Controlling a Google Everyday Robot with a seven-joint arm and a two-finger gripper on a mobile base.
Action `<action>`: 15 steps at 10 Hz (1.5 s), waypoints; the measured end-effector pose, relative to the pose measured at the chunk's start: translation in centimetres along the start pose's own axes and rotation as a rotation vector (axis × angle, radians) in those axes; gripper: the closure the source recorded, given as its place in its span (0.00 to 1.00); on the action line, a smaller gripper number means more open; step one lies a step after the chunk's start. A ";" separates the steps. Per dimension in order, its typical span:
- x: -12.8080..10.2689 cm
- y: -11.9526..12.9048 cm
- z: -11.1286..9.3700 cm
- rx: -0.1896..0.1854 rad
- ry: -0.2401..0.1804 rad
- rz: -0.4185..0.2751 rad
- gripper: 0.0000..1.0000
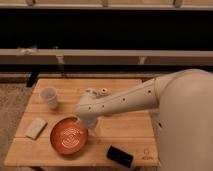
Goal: Place the white sponge in the ceramic bowl
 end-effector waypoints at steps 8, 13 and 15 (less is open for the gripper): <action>0.0 -0.1 0.0 0.001 -0.001 -0.001 0.20; -1.2 -6.3 -1.1 0.001 0.004 -0.123 0.20; -2.9 -11.1 -1.4 0.008 0.001 -0.208 0.20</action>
